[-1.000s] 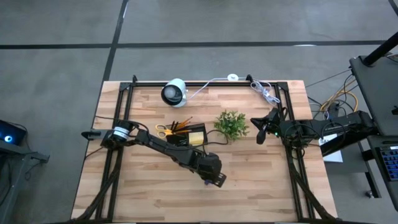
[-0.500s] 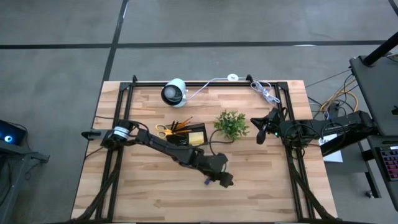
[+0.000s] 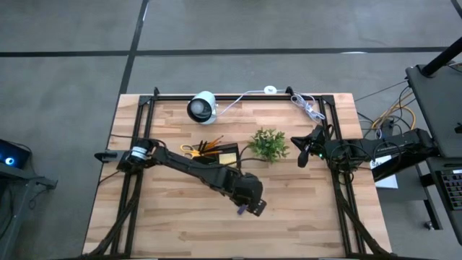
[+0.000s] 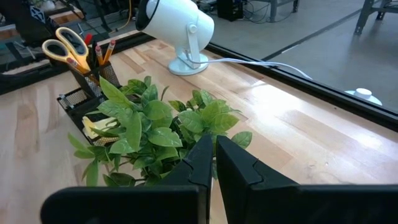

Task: Pick and place office supplies into organizer
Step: Put the blue eraser in the black desk organizer

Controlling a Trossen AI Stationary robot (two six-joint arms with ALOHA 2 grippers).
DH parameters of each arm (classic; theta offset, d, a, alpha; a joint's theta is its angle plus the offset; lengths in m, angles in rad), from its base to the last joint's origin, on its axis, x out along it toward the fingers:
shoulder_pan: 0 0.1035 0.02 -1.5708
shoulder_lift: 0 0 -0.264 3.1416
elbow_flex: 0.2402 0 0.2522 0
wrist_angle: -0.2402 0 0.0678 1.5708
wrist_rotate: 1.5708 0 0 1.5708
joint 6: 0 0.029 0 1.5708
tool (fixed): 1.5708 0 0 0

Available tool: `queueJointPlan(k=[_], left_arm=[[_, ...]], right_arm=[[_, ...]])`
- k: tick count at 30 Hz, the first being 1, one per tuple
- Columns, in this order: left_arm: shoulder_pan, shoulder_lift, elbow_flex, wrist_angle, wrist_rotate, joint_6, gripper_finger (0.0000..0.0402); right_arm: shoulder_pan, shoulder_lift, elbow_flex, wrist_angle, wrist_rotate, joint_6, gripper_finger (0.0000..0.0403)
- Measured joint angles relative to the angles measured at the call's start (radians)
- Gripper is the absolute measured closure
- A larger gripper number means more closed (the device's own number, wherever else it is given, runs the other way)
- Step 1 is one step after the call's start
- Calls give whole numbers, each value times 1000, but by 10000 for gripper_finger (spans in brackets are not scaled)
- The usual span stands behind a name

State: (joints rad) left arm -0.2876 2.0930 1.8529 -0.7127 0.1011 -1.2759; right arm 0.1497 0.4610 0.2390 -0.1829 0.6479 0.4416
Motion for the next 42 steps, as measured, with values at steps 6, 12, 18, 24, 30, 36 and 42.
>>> queueJointPlan(k=[6,12,18,24,30,36,42], left_arm=[[2,18,-9,-22,-31,0,206],[-9,65,-11,-56,-45,0,206],[-34,102,-5,-53,-51,8,206],[-57,122,1,-78,-64,-3,206],[-54,122,-3,-116,-109,-10,206],[-56,159,-2,-52,-110,7,206],[-58,164,-9,-57,-113,8,206]], right_arm=[[0,0,0,0,0,0,390],[0,1,0,-4,1,0,390],[0,8,0,-23,2,-3,390],[0,17,0,-23,2,-5,390],[0,19,0,-23,2,-5,390],[0,20,0,-23,2,-5,390],[0,21,0,-23,1,-8,390]])
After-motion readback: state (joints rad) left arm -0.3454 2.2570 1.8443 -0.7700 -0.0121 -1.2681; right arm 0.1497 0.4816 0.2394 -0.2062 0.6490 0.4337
